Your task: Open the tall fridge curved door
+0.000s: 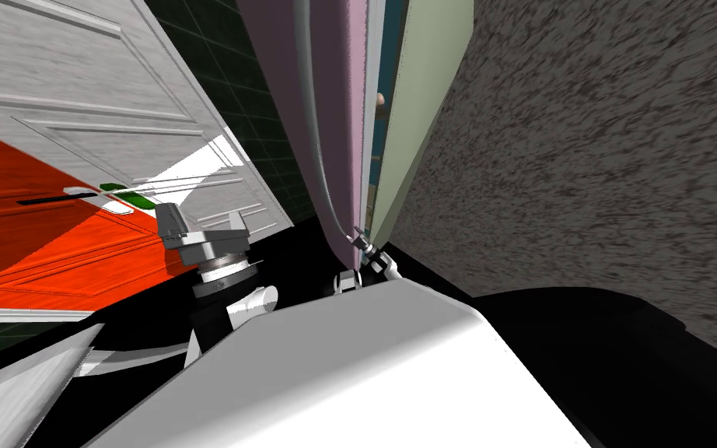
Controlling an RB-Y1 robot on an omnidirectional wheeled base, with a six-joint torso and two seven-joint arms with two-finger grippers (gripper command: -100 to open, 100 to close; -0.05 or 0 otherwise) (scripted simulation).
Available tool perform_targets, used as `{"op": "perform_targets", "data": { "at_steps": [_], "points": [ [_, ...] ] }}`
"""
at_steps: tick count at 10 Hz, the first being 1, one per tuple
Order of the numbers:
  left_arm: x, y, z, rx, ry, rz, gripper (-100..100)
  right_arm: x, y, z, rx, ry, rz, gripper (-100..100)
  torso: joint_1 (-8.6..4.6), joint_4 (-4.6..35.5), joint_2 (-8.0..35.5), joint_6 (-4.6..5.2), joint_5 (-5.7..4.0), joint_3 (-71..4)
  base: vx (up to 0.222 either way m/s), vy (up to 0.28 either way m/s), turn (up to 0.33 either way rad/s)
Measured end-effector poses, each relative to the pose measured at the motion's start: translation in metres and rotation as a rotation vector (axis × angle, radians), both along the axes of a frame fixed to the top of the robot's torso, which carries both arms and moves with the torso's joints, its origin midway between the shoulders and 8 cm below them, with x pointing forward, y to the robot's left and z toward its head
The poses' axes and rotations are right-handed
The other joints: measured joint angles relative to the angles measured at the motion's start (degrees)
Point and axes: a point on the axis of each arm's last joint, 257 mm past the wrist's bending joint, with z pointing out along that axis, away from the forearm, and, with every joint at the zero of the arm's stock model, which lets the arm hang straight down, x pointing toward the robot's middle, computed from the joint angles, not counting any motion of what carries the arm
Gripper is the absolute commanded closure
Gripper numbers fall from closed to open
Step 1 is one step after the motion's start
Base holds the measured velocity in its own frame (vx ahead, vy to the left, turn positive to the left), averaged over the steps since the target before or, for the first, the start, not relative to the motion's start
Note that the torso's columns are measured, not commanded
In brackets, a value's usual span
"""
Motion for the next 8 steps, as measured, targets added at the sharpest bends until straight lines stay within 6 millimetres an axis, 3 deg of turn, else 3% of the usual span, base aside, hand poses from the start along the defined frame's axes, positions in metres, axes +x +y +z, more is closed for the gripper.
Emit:
{"op": "perform_targets", "data": {
  "at_steps": [2, 5, 6, 8],
  "points": [
    [0.0, 0.0, 0.0, 0.0, 0.0, 0.0, 0, 0.002, 0.009, -0.015, -0.013, 0.057, 0.029, 100, -0.05, -0.44, -0.62, -0.09, -0.1, -0.33, 0.008, -0.006, 0.0],
    [0.0, 0.0, 0.0, 0.0, 0.0, 0.0, 0, 0.006, 0.007, -0.02, -0.002, 0.101, 0.03, 100, 0.27, -0.69, -0.81, -0.26, -0.08, -0.38, 0.0, -0.012, -0.013],
    [0.0, 0.0, 0.0, 0.0, 0.0, 0.0, 0, 0.01, 0.009, -0.022, -0.005, 0.107, 0.025, 100, 0.39, -0.73, -0.94, -0.35, -0.07, -0.45, -0.133, -0.031, 0.162],
    [0.0, 0.0, 0.0, 0.0, 0.0, 0.0, 0, 0.015, 0.033, -0.023, -0.043, 0.12, 0.099, 100, 0.36, -0.68, -0.74, -0.34, -0.05, -0.34, -0.121, -0.029, 0.353]
  ]
}}
